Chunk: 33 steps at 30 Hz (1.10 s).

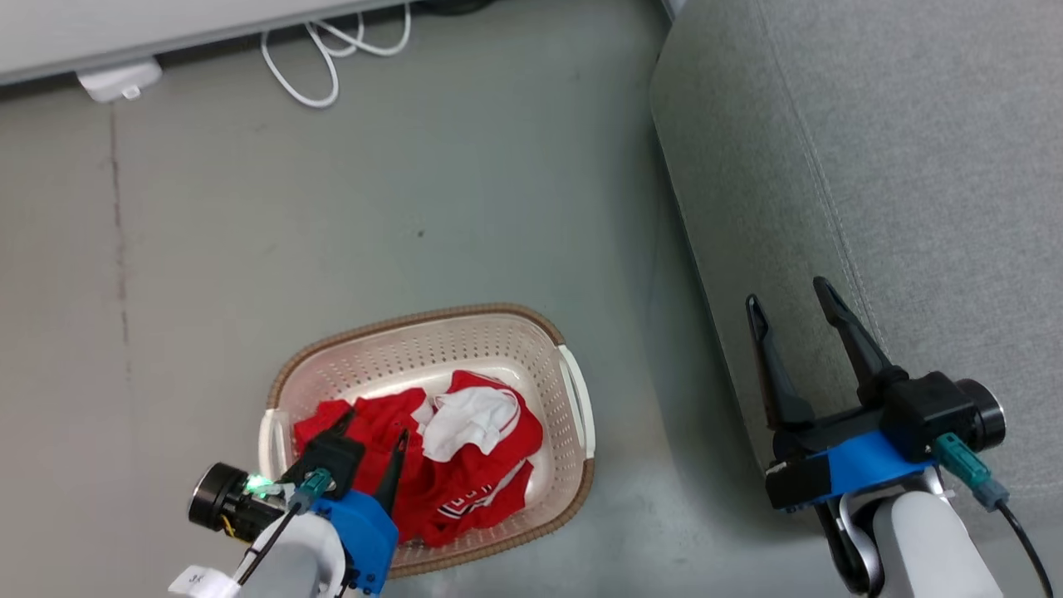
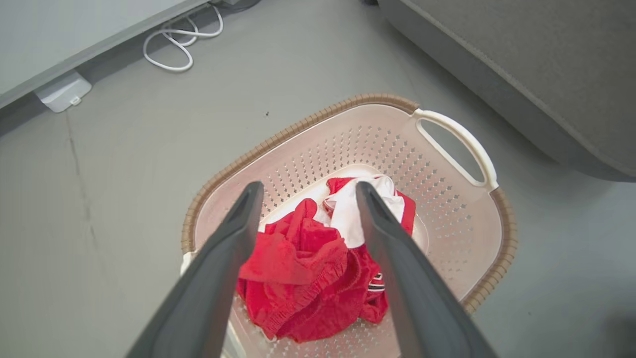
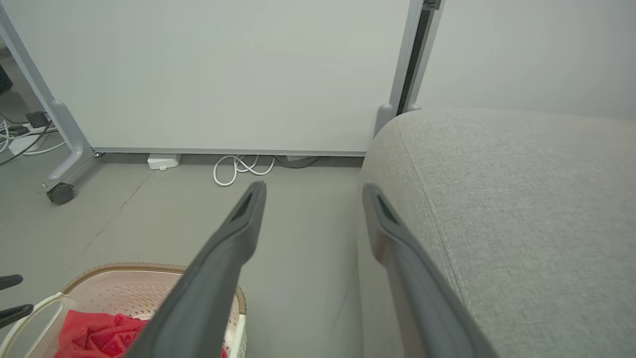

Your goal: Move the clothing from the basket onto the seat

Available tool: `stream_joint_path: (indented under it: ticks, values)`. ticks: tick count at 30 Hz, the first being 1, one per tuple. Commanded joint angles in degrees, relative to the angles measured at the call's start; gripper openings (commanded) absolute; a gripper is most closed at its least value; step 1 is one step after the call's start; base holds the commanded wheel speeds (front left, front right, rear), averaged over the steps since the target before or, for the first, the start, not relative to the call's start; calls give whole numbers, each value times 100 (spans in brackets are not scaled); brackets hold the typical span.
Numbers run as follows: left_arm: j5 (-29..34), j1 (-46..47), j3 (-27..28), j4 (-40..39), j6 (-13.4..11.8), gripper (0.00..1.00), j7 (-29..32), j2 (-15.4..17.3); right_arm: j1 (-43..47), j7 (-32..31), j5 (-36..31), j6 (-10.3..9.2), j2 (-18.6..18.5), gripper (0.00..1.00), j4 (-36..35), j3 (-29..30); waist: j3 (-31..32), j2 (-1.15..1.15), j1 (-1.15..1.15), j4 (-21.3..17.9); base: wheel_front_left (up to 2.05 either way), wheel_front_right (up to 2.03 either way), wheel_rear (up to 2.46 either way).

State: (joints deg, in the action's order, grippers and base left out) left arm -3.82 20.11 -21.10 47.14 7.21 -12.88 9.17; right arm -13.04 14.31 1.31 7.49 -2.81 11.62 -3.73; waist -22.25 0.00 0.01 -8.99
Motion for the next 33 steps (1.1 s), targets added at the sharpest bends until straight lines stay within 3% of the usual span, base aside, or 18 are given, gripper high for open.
stream_joint_path:
  ticks: [1, 15, 33]
  values:
    - [-36, 236, -165, 127, 33, 100, 22, 56, -148, 49, 39, 1, -14, 100, -31, -2, -584, 0, -1, -261, 0, 0, 0]
    - [-406, 1503, -1948, 1242, 22, 100, 105, 466, -524, 94, 311, 1, -15, 100, -224, -179, -1587, 0, -1, -448, 0, 0, 0]
    - [-622, 2530, -3304, 2129, 22, 100, 853, 659, -713, 93, 554, 1, -14, 100, -455, -329, -2267, 0, -1, -526, 0, 0, 0]
